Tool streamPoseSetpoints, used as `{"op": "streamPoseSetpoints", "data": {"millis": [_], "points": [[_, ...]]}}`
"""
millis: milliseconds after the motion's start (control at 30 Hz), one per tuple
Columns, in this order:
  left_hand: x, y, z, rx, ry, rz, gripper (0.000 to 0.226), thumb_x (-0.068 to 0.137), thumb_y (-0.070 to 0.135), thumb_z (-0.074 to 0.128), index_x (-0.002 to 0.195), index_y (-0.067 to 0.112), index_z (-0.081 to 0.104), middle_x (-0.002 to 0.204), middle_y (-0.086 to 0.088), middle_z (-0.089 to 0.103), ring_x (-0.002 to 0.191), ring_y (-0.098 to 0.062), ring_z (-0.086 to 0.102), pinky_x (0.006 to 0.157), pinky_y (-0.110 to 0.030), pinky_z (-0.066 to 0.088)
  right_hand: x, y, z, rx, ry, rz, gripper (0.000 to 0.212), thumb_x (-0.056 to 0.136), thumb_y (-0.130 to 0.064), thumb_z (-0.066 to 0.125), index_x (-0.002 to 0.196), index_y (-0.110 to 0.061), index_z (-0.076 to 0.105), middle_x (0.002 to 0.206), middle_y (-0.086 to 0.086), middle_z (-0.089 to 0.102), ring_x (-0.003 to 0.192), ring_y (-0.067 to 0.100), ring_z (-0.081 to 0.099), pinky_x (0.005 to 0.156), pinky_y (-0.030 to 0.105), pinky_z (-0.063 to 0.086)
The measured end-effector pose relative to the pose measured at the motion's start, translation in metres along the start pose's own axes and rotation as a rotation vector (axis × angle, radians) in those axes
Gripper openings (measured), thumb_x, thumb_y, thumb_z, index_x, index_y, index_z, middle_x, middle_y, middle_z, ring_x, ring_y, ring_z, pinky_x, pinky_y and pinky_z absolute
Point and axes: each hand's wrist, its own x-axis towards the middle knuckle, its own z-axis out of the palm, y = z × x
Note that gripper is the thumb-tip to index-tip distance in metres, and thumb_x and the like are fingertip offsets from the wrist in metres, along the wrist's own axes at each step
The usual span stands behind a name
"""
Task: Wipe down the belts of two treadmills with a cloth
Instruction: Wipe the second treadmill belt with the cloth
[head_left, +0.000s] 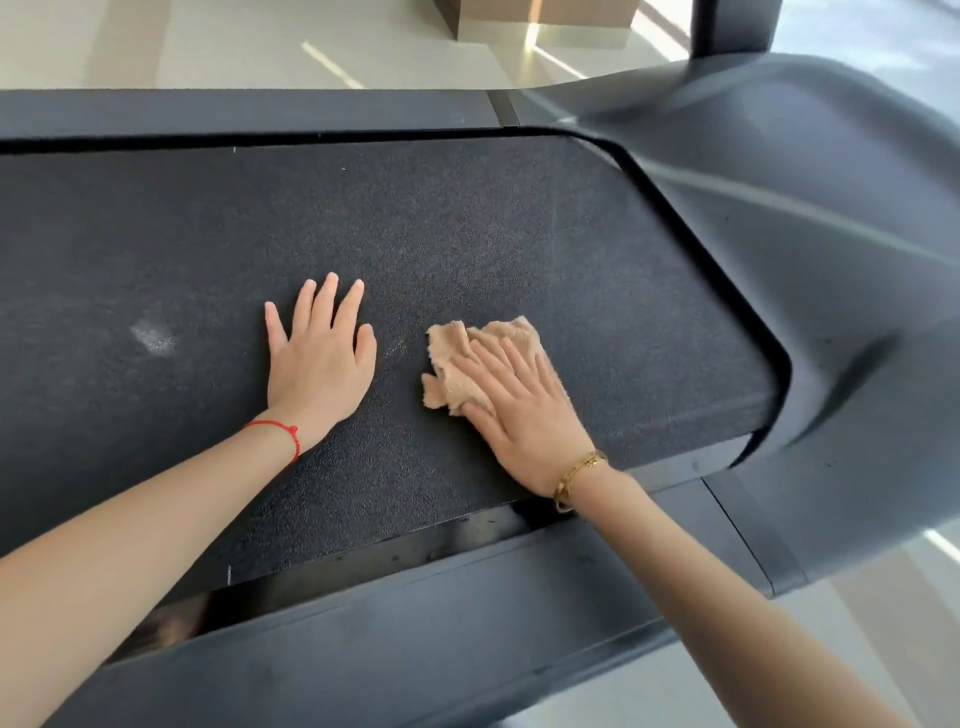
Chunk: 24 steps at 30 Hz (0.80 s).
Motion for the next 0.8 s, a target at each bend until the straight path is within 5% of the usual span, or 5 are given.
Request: {"op": "streamPoseSetpoints", "data": {"millis": [233,367,600,667,800], "points": [[-0.004,0.0,-0.002,0.003,-0.011,-0.006,0.055,0.104,0.035,0.031,0.157,0.022,0.025,0.164,-0.006,0.021,0.152,-0.025,0.012,0.121,-0.059,0.005,-0.036,0.095,-0.028,-0.124,0.095,0.269,0.067,0.1,-0.055,0.017,0.147,-0.013,0.04,0.154,0.008,0.035,0.143,0.032,0.028,0.12,0.054,0.006],[-0.004,0.004,-0.002,0.014,-0.031,-0.036,0.055,0.104,0.034,0.03,0.157,0.022,0.023,0.165,-0.006,0.018,0.153,-0.025,0.009,0.12,-0.06,0.003,-0.059,0.097,-0.037,-0.084,0.085,0.595,0.062,0.097,-0.052,0.022,0.153,-0.025,0.022,0.163,0.0,0.011,0.15,0.018,0.001,0.119,0.038,-0.009],[0.014,0.037,0.005,0.016,-0.091,-0.019,0.057,0.104,0.035,0.029,0.158,0.023,0.018,0.166,-0.003,0.013,0.153,-0.03,0.003,0.117,-0.068,-0.001,-0.061,0.015,-0.016,-0.026,0.004,0.16,0.062,0.098,-0.056,0.012,0.154,-0.03,0.021,0.162,-0.01,0.009,0.15,0.012,-0.003,0.12,0.038,-0.009],[0.021,0.047,0.007,0.006,-0.098,-0.037,0.057,0.104,0.036,0.029,0.158,0.023,0.018,0.166,-0.003,0.012,0.153,-0.031,0.002,0.116,-0.069,-0.002,-0.068,0.017,-0.017,0.015,-0.004,0.151,0.062,0.098,-0.055,0.013,0.154,-0.031,0.019,0.161,-0.014,0.004,0.147,0.004,-0.012,0.12,0.033,-0.012],[0.034,0.057,0.011,0.013,-0.113,-0.043,0.057,0.103,0.037,0.028,0.158,0.024,0.019,0.166,-0.004,0.012,0.153,-0.03,0.003,0.116,-0.069,-0.001,-0.072,0.079,-0.023,-0.037,0.118,0.284,0.063,0.098,-0.054,0.017,0.152,-0.024,0.03,0.161,-0.003,0.021,0.15,0.013,0.007,0.122,0.043,0.001]]}}
